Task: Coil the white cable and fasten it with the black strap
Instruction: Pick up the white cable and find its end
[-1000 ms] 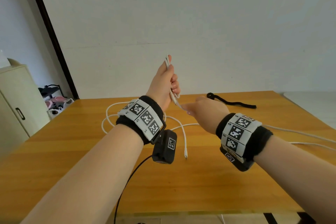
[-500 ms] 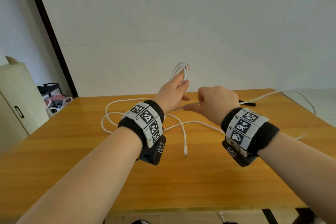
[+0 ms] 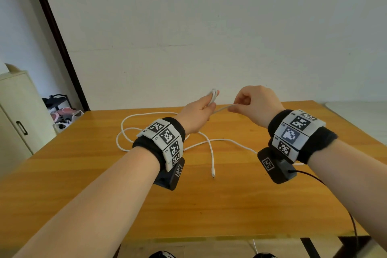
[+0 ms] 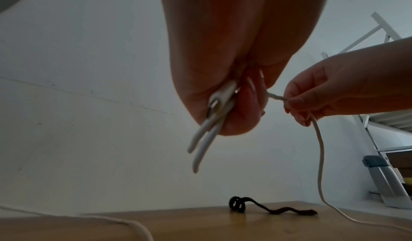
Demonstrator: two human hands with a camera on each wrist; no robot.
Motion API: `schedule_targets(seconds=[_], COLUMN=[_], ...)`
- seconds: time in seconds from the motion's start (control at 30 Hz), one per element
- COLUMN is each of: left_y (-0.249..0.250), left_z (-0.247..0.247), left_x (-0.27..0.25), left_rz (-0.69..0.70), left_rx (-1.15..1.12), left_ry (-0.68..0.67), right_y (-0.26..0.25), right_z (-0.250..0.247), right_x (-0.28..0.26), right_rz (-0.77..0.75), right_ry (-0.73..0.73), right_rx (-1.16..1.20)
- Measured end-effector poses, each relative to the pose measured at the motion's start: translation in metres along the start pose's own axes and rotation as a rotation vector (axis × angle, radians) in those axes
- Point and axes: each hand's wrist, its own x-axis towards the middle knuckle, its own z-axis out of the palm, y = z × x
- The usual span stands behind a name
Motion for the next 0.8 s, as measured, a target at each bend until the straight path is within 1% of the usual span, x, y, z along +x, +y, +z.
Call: schedule_targets(seconds=[0.1, 0.2, 0.3, 0.37, 0.43, 0.53, 0.6, 0.67, 0.73, 0.8], left_y=[0.004, 0.006, 0.005, 0.004, 0.001, -0.001, -0.002, -0.002, -0.001, 0.003], left_z=[-0.002, -0.002, 0.000, 0.000, -0.002, -0.004, -0.005, -0.006, -0.005, -0.004], left_x=[-0.003, -0.005, -0.005, -0.005, -0.004, -0.004, -0.002, -0.001, 0.000, -0.001], left_rz=[-0.018, -0.033, -0.029, -0.040, -0.067, -0.101, -0.113, -0.129, -0.152, -0.189], left_rx=[-0.013, 0.018, -0.009, -0.105, -0.238, -0.408, -0.487, -0.543, -0.594, -0.654], left_ry=[-0.023, -0.061, -0.084, -0.087, -0.106, -0.128, -0.127, -0.131, -0.147, -0.191], right_y=[0.003, 0.000, -0.003, -0.003, 0.000, 0.001, 0.002, 0.002, 0.002, 0.002], right_z=[0.001, 0.005, 0.008, 0.009, 0.010, 0.010, 0.011, 0.012, 0.013, 0.013], right_x=[0.002, 0.003, 0.005, 0.006, 0.007, 0.004, 0.001, -0.001, 0.000, 0.003], right_rz=[-0.008, -0.033, -0.046, -0.013, -0.004, -0.046, -0.067, -0.060, -0.044, -0.028], right_ry=[0.040, 0.118, 0.180, 0.144, 0.050, -0.107, -0.175, -0.190, -0.144, -0.103], right_rx=[-0.031, -0.005, 0.053, 0.142, 0.233, 0.344, 0.402, 0.436, 0.423, 0.418])
